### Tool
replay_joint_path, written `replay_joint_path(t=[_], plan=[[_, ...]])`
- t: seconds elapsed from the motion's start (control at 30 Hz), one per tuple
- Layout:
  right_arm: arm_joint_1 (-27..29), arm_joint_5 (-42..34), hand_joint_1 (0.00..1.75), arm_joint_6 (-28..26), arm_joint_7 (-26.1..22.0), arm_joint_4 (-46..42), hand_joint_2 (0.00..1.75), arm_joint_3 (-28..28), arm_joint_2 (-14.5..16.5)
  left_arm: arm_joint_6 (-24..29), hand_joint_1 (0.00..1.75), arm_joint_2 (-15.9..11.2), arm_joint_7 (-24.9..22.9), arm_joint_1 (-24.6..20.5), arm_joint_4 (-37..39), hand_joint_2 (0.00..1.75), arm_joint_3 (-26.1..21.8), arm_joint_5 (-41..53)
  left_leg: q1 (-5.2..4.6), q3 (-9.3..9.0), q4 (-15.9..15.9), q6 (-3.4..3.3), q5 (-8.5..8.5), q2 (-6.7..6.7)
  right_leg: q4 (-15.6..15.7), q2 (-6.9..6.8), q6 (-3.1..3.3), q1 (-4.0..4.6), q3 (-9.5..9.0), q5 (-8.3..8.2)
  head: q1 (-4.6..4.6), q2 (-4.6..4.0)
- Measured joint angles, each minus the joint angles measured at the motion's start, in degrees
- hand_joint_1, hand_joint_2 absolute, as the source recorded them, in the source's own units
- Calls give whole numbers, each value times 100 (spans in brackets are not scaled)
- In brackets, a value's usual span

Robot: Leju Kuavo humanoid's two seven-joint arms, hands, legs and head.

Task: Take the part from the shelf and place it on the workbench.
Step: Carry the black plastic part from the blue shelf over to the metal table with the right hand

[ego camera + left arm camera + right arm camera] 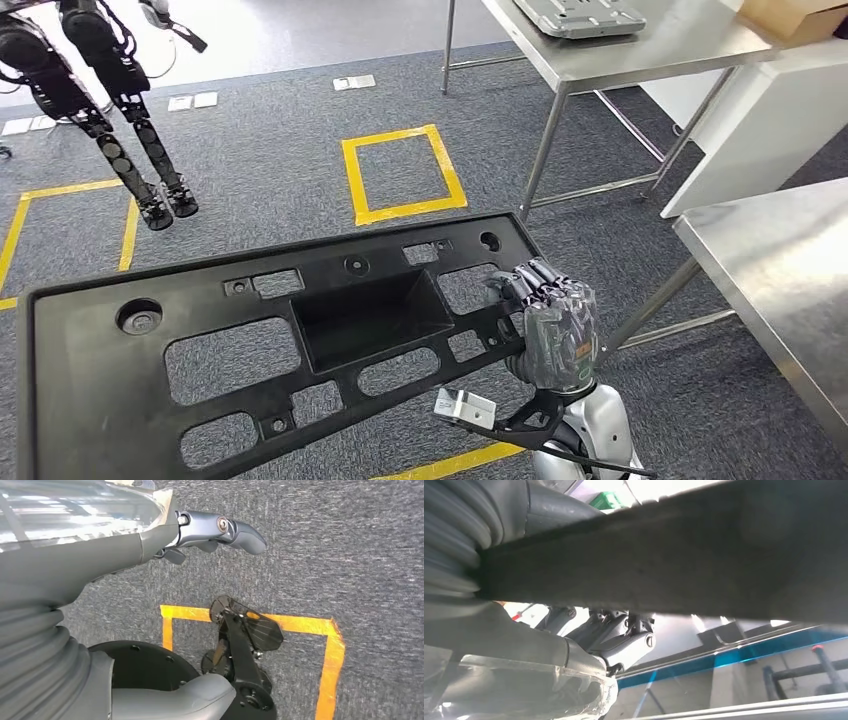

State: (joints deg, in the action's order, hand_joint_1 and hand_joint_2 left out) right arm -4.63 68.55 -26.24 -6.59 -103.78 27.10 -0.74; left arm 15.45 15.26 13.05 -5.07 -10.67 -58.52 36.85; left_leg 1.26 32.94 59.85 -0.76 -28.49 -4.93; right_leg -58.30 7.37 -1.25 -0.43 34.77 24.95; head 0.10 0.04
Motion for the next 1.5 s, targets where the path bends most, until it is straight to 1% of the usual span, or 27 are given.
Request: replay_joint_path(t=[0.03, 0.1, 0.2, 0.27, 0.3, 0.33, 0.4, 0.47, 0.53, 0.57, 0.63, 0.7, 0.77, 0.8, 0.83, 0.87, 0.93, 1.0, 1.07, 1.13, 1.2, 1.27, 1.3, 1.33, 1.4, 1.43, 1.5], plan=[[24, 28, 175, 9, 14, -35, 175, -19, 13, -21, 0, 2, 2, 0, 0, 175, 1, 12, -13, -6, -16, -41, 19, 84, 10, 57, -42, -1, 34, -16, -1, 0], [63, 65, 175, 10, 32, -99, 175, -60, 27, -47, 0, 8, 2, -4, -1, 175, 2, 27, -24, -29, -77, -139, 66, 241, -118, -103, -81, -4, 135, 29, 8, 0], [114, 140, 175, 11, 61, -175, 175, -126, 46, -114, 0, 7, 2, 6, -2, 175, 7, 69, -32, -35, -117, -223, 88, 502, -1012, -568, -47, -8, 586, 424, 48, 0], [213, 224, 175, 14, 80, -233, 175, -187, 61, -181, 0, 2, -1, 13, -2, 175, 22, 121, -47, -29, -116, -226, 81, 682, -1551, -647, -78, -38, 835, 607, 51, 0], [277, 269, 175, 15, 88, -271, 175, -223, 65, -221, 0, 1, -2, 14, -2, 175, 38, 147, -50, -29, -115, -221, 75, 764, -1538, -671, -119, -56, 810, 582, 53, 0], [338, 309, 175, 16, 95, -315, 175, -259, 68, -255, 0, -1, -4, 13, -2, 175, 58, 175, -50, -34, -114, -210, 68, 838, -1293, -714, -168, -78, 663, 483, 54, 0], [439, 378, 175, 15, 100, -415, 175, -329, 78, -325, 0, -8, -4, 13, -4, 175, 104, 227, -62, -58, -111, -162, 38, 971, -497, -965, -238, -105, 199, 235, 55, 0], [519, 427, 175, 11, 107, -511, 175, -395, 107, -385, 0, -23, -4, 15, -7, 175, 144, 276, -81, -103, -108, -85, -6, 1084, -40, -1159, -207, -73, -58, 107, 46, 0], [607, 465, 175, 4, 120, -594, 175, -463, 135, -435, 0, -34, -4, 11, -9, 175, 185, 319, -69, -164, -123, -7, -38, 1205, -2, -1078, -131, -22, -68, 89, 39, 0], [656, 482, 175, -2, 127, -632, 175, -497, 145, -453, 0, -36, -3, 6, -9, 175, 212, 335, -44, -189, -117, 37, -62, 1197, 8, -1007, -93, -44, -80, 83, 38, 0], [725, 504, 175, -16, 135, -694, 175, -556, 168, -481, 0, -43, -3, 2, -9, 175, 258, 366, -6, -120, 121, 94, -256, 930, 29, -857, 2, -87, -106, 66, 19, 0], [765, 513, 175, -28, 137, -719, 175, -585, 191, -498, 0, -57, -3, 12, -9, 175, 277, 387, 1, 193, 794, 99, -633, 586, 33, -713, 75, -84, -108, 57, -17, 0], [817, 516, 175, -30, 137, -720, 175, -606, 205, -504, 0, -73, -4, 26, -9, 175, 281, 391, -2, 535, 1439, 85, -858, 494, 30, -550, 98, -48, -106, 56, -32, 0], [842, 516, 175, -30, 137, -721, 175, -617, 207, -504, 0, -80, -5, 32, -9, 175, 284, 391, -3, 594, 1506, 71, -805, 482, 28, -460, 98, -37, -111, 57, -33, 0], [863, 517, 175, -30, 137, -721, 175, -628, 208, -504, 0, -85, -5, 35, -9, 175, 286, 391, -2, 539, 1335, 53, -633, 462, 26, -367, 97, -31, -122, 57, -32, 1], [875, 517, 175, -30, 137, -721, 175, -637, 208, -504, 0, -90, -5, 35, -9, 175, 288, 391, 1, 392, 981, 33, -395, 407, 24, -277, 95, -30, -135, 57, -33, 1], [886, 517, 175, -31, 137, -725, 175, -650, 210, -505, 0, -101, -5, 34, -9, 175, 291, 392, 16, 77, 248, -4, -47, 151, 14, -125, 80, -16, -140, 57, -29, 1], [895, 517, 175, -33, 137, -735, 175, -667, 213, -506, 0, -107, -6, 27, -9, 175, 296, 393, -5, -33, -23, -33, 20, 27, 17, -11, 27, -8, -97, 42, -25, 1], [914, 518, 175, -35, 137, -748, 175, -687, 212, -507, 0, -103, -6, 18, -9, 175, 303, 393, -35, -49, -72, -97, 55, 164, 27, 74, -53, -16, -26, 22, -25, 0], [922, 520, 175, -37, 136, -764, 175, -697, 212, -509, 0, -97, -4, 16, -9, 175, 317, 393, -34, -77, -148, -189, 102, 313, -160, -134, -83, -5, 100, 117, -7, 1], [919, 522, 175, -38, 135, -776, 175, -701, 211, -511, 0, -97, -4, 22, -10, 175, 331, 393, -44, -89, -185, -241, 116, 486, -791, -493, -63, 1, 410, 414, 27, 1], [927, 522, 175, -38, 136, -777, 175, -710, 210, -511, 0, -99, -4, 29, -11, 175, 333, 393, -62, -83, -183, -254, 109, 669, -1487, -637, -79, -14, 755, 675, 44, 0], [935, 522, 175, -38, 137, -777, 175, -715, 208, -511, 0, -100, -5, 29, -11, 175, 334, 393, -66, -81, -183, -251, 103, 755, -1593, -661, -111, -25, 802, 691, 45, 0], [941, 522, 175, -38, 137, -777, 175, -720, 206, -511, 0, -100, -5, 28, -11, 175, 334, 393, -67, -84, -182, -245, 96, 836, -1462, -695, -155, -38, 725, 623, 47, 0], [944, 522, 175, -38, 135, -777, 175, -723, 203, -511, 0, -99, -5, 28, -11, 175, 336, 393, -66, -100, -181, -224, 79, 956, -845, -807, -231, -59, 382, 392, 48, 0], [942, 522, 175, -38, 135, -777, 175, -723, 203, -511, 0, -99, -5, 28, -11, 175, 337, 393, -71, -118, -180, -208, 67, 1003, -468, -967, -241, -65, 176, 280, 48, 0], [937, 522, 175, -38, 135, -778, 175, -723, 204, -511, 0, -99, -4, 30, -11, 175, 339, 393, -100, -167, -174, -146, 21, 1091, -55, -1250, -200, -27, -73, 146, 43, 0]])
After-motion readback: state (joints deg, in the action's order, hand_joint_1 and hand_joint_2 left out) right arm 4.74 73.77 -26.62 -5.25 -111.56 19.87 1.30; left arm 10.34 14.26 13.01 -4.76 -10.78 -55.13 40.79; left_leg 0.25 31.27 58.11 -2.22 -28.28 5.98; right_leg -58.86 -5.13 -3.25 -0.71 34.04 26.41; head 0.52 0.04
